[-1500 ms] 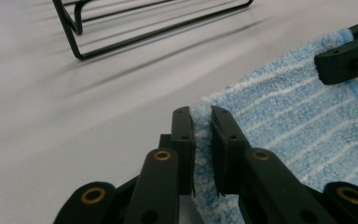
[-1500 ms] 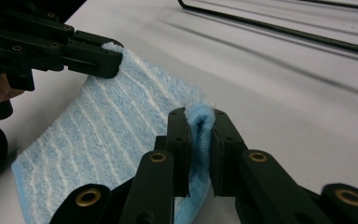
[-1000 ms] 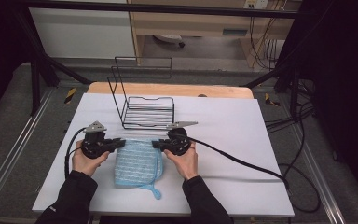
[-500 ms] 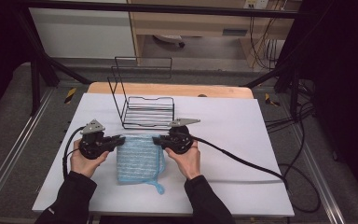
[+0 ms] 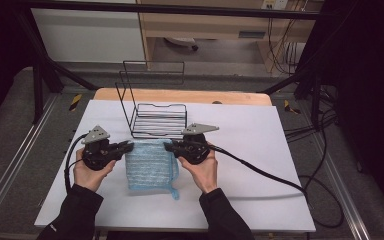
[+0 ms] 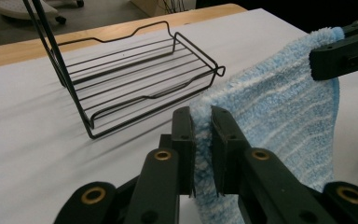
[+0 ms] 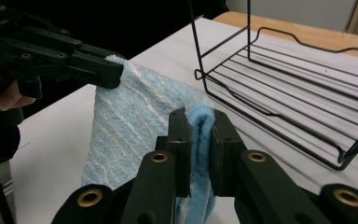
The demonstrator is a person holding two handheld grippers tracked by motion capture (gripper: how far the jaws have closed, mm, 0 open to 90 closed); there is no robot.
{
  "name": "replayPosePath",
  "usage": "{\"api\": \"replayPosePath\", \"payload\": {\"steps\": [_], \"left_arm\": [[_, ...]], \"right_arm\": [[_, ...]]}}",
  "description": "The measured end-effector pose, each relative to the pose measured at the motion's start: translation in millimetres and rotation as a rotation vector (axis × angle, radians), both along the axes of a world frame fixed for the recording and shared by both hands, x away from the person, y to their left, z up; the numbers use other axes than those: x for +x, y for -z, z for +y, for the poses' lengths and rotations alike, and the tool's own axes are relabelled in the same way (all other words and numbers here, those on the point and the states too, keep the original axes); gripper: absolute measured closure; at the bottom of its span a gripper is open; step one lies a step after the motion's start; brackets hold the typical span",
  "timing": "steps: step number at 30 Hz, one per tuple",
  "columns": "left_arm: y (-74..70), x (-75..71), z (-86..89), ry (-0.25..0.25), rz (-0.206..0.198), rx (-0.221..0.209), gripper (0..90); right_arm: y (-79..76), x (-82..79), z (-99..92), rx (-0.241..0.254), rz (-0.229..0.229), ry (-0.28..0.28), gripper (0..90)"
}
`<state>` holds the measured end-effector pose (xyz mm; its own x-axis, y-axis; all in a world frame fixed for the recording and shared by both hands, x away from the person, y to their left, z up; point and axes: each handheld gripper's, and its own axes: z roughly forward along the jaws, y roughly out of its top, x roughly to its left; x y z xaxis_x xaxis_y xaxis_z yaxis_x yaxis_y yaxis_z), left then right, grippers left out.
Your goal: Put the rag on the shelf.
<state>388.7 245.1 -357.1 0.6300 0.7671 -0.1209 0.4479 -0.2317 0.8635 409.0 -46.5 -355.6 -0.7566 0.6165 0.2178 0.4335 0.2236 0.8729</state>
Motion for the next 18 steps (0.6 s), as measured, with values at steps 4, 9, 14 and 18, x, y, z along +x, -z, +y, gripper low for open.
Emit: {"api": "replayPosePath", "payload": {"steps": [4, 9, 14, 18], "left_arm": [[-5.4, -1.7, 1.3, -0.006, -0.019, -0.019, 80.8], [-14.0, -3.1, 0.1, -0.006, -0.048, -0.026, 80.8], [-21.2, -3.4, -3.0, -0.015, -0.076, -0.025, 80.8], [-28.2, -2.6, -3.8, -0.016, -0.099, -0.026, 80.9]], "right_arm": [[-5.0, -1.0, -0.2, 0.010, -0.011, 0.002, 81.5], [-12.9, -1.4, -2.1, 0.027, -0.034, 0.009, 81.5], [-20.8, -2.9, -3.6, 0.038, -0.058, 0.018, 81.5], [-27.4, -4.4, -5.1, 0.045, -0.081, 0.023, 81.5]]}}
